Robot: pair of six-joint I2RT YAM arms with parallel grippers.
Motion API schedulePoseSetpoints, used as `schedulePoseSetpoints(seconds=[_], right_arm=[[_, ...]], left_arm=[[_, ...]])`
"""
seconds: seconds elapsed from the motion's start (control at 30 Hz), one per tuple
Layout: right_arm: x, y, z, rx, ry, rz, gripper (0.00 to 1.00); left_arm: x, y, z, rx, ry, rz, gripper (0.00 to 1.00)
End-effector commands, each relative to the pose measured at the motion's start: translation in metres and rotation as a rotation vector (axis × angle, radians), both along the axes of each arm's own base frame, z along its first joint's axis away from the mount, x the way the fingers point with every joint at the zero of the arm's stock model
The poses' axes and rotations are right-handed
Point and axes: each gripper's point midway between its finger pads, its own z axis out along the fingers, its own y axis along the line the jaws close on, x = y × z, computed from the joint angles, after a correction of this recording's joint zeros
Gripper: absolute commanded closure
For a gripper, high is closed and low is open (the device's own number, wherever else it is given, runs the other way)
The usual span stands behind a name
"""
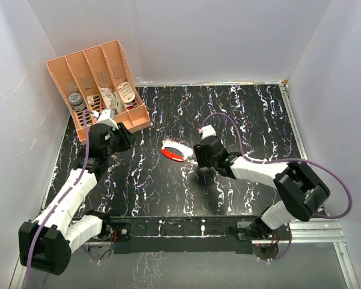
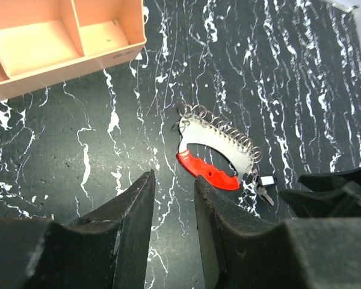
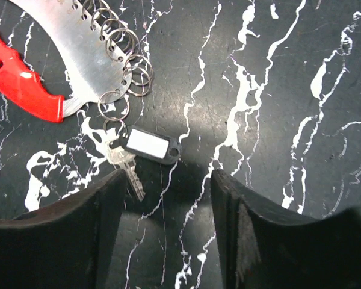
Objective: Remove the keys from the keyring
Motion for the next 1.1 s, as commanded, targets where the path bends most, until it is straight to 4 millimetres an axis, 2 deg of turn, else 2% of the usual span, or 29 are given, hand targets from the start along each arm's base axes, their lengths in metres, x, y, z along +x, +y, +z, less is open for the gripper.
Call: schedulePoseSetpoints(seconds=[0.0,0.2,0.37,0.47,1.07], right_arm=[[0.025,0.029,0.022,0.079,-0.068,0.023,0.49],[0.020,0.036,0.010,0.095,-0.040,0.062,0.45],[0.017,0.040,0.007,0.080,-0.039,0.120,0.35],[0.017,0.042,0.002,0.051,-0.030,0.158,0.33],[0.026,0.030,-0.035,-0.098,0.030,0.124,0.35]], left_arm=[[-0.010,0.002,0.023,-0.013,-0.078,-0.003,0.69],[-0.015,0.013,0.027,0.015,-0.084,0.039,0.60],[-0.014,0.010,0.025,0.011,-0.074,0.028,0.58],[-0.013,0.009,0.024,0.009,-0.070,0.025,0.57],[-0.013,0.014,0.024,0.031,-0.077,0.045,0.58]])
